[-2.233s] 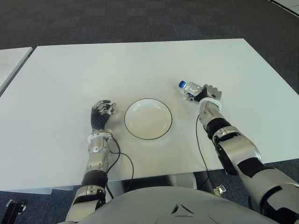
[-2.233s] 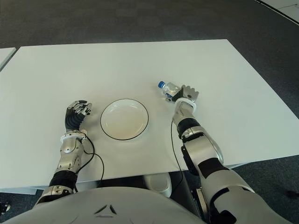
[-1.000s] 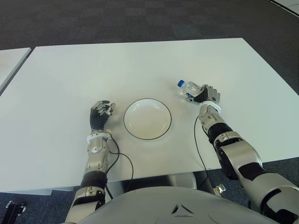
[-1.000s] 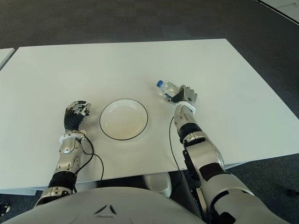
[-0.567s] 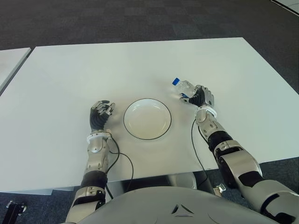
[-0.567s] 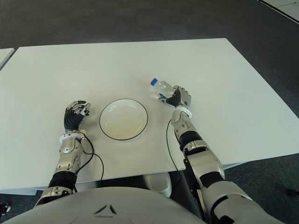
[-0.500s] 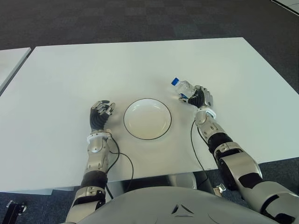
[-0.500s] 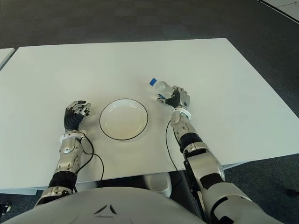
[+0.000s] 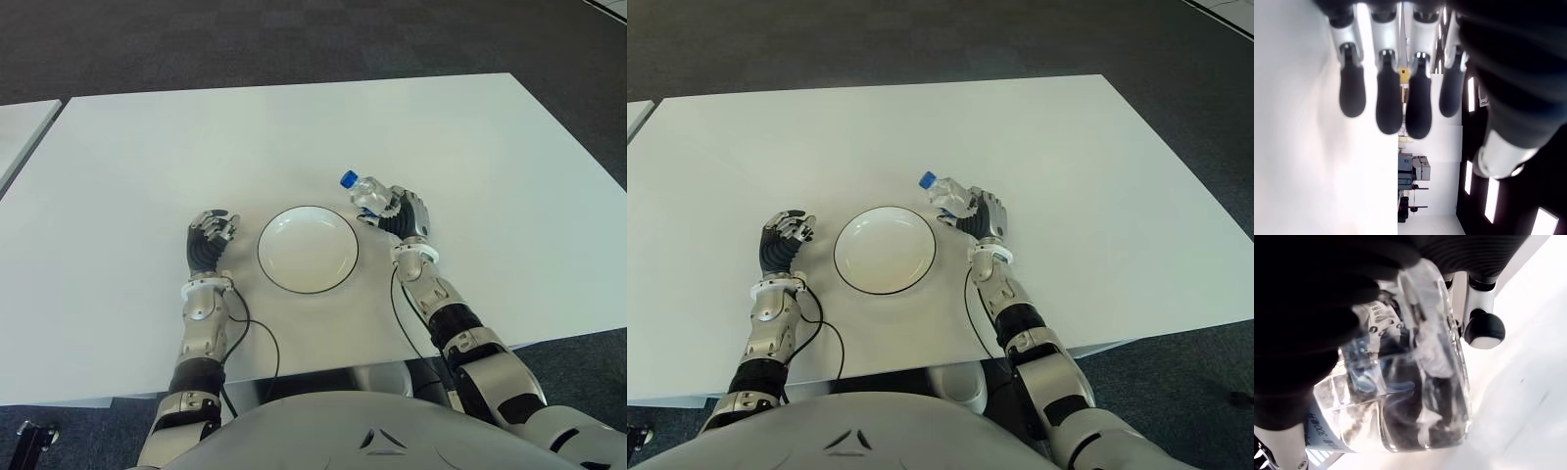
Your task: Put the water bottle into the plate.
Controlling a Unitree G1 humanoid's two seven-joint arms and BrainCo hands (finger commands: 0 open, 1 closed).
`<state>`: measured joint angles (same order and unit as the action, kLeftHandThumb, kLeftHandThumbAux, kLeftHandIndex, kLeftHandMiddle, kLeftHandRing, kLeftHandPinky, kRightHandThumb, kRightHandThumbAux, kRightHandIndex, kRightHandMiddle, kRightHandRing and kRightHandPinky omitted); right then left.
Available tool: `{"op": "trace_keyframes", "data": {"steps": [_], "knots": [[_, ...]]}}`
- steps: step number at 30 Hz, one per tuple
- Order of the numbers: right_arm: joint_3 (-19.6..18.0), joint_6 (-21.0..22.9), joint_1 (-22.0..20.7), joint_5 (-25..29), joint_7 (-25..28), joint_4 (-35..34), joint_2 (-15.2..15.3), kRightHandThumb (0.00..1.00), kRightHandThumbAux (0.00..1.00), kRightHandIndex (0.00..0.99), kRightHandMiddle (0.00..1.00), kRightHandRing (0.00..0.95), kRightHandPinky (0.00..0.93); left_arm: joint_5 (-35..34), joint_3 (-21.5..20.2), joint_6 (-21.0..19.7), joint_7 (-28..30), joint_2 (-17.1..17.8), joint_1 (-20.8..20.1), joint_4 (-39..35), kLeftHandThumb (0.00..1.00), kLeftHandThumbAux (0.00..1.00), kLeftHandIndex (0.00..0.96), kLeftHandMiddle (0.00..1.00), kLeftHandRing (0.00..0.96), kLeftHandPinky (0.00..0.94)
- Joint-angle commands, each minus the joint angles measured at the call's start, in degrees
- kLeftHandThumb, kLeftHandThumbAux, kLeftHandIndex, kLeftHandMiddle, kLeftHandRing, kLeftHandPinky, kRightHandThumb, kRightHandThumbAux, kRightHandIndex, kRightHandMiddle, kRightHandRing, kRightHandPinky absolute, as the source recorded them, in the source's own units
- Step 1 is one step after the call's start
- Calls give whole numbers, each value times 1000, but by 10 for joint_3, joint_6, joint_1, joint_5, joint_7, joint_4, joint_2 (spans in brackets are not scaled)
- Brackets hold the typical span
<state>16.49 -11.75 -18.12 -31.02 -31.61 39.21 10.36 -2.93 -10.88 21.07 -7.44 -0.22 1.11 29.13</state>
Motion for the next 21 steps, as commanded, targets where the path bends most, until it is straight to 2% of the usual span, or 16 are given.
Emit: {"op": "trace_keyframes", "data": {"steps": [1,2,4,7,11,16,21], "knots": [[10,-33,12,-2,22,-43,6,706,727,438,879,881,877,-12,-3,-66,-4,-16,40,36,707,714,432,606,592,572],[12,-34,15,-3,25,-49,6,706,727,438,879,881,878,-12,-3,-65,-4,-16,40,36,707,714,432,606,593,572],[26,-31,33,-11,45,-104,3,706,727,438,879,881,876,-10,-1,-65,-5,-16,40,36,708,714,433,608,595,574],[38,-41,35,-22,50,-120,2,705,728,438,881,882,876,-8,0,-65,-7,-15,40,36,708,714,433,612,598,576],[53,-42,46,-24,96,-177,9,705,728,437,882,881,871,-9,0,-64,-7,-16,39,38,708,714,433,611,597,573],[71,-65,45,-30,131,-171,19,705,728,437,883,880,871,-12,-2,-62,-5,-17,39,40,707,714,433,606,593,570],[99,-108,33,-49,154,-147,30,707,726,437,892,889,889,-15,-3,-59,-4,-18,40,42,707,714,432,607,594,574]]}}
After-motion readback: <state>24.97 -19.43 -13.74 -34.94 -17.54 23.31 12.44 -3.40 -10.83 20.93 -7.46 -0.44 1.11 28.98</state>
